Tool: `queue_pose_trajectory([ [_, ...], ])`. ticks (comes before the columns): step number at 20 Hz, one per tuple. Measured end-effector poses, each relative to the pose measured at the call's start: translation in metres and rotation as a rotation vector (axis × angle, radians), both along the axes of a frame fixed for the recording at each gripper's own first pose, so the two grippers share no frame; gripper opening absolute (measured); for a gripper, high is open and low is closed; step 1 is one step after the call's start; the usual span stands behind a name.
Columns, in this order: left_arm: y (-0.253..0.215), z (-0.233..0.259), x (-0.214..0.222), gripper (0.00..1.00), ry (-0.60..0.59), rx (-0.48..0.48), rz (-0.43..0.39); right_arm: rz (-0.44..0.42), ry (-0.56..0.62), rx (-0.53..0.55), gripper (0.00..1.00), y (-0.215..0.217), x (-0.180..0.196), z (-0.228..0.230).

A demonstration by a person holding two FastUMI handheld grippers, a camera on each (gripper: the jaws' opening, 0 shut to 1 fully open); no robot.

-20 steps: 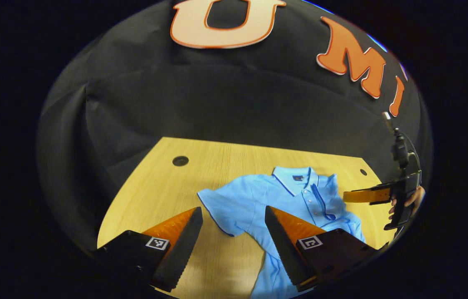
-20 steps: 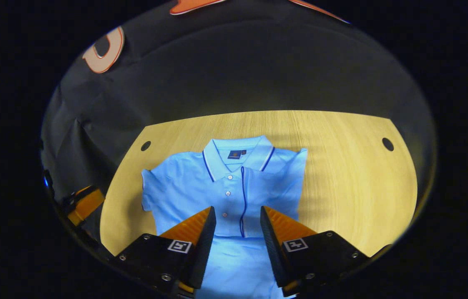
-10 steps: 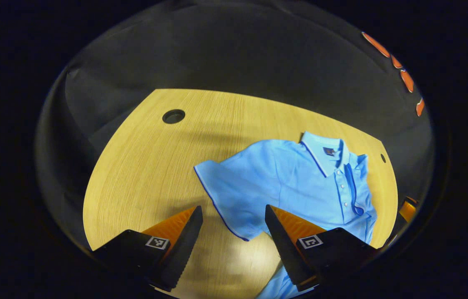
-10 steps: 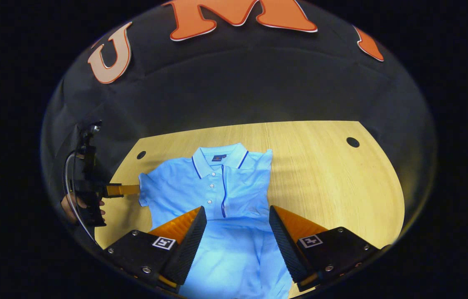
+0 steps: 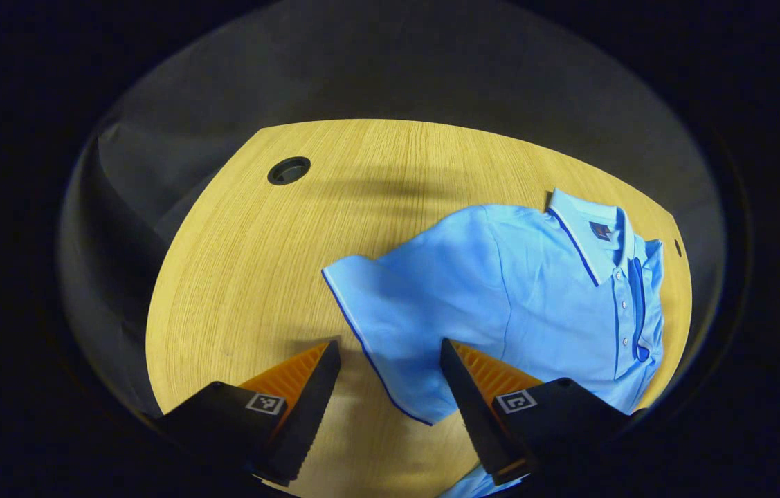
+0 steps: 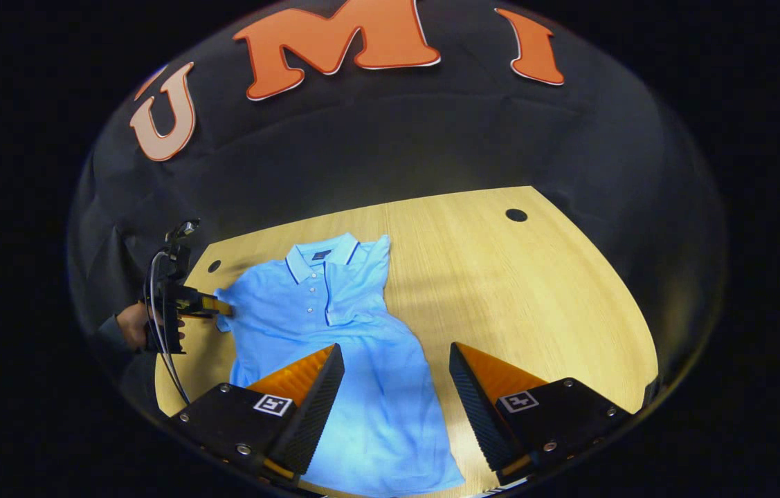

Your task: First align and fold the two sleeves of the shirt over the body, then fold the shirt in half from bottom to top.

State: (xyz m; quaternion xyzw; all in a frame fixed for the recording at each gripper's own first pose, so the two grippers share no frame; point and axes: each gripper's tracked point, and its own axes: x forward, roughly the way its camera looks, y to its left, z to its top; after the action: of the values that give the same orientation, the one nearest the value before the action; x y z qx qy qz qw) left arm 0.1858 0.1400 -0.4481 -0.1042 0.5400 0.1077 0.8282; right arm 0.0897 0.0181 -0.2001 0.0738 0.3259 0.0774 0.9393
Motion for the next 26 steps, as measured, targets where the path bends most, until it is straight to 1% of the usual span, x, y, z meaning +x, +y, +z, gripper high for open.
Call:
queue_pose_trajectory([
  [3,-0.013,0.003,0.005,0.47,-0.008,-0.014,-0.026,-0.034,-0.025,0.016,0.93,-0.02,-0.019,0.01],
  [5,-0.018,0.003,0.008,0.14,0.0,0.014,-0.049,-0.057,-0.036,0.03,0.93,-0.032,-0.03,0.014],
  [6,-0.02,0.005,0.008,0.15,-0.008,0.011,-0.052,-0.066,-0.044,0.035,0.93,-0.037,-0.034,0.017],
  [7,-0.023,0.007,0.01,0.1,-0.014,0.004,-0.054,-0.076,-0.051,0.036,0.93,-0.042,-0.038,0.019],
  [9,-0.029,0.013,0.013,0.1,-0.037,-0.012,-0.057,-0.092,-0.061,0.037,0.94,-0.051,-0.046,0.021],
  [12,-0.042,0.034,0.021,0.1,-0.092,-0.009,-0.095,-0.126,-0.061,0.045,0.95,-0.066,-0.053,0.02],
  [16,-0.071,0.072,0.041,0.1,-0.189,0.006,-0.191,-0.157,-0.06,0.07,0.95,-0.077,-0.061,0.019],
  [21,-0.122,0.106,0.054,0.1,-0.26,-0.025,-0.319,-0.17,-0.062,0.076,0.95,-0.079,-0.072,0.015],
  [26,-0.171,0.108,0.055,0.1,-0.277,-0.059,-0.426,-0.171,-0.037,0.078,0.95,-0.079,-0.081,0.002],
])
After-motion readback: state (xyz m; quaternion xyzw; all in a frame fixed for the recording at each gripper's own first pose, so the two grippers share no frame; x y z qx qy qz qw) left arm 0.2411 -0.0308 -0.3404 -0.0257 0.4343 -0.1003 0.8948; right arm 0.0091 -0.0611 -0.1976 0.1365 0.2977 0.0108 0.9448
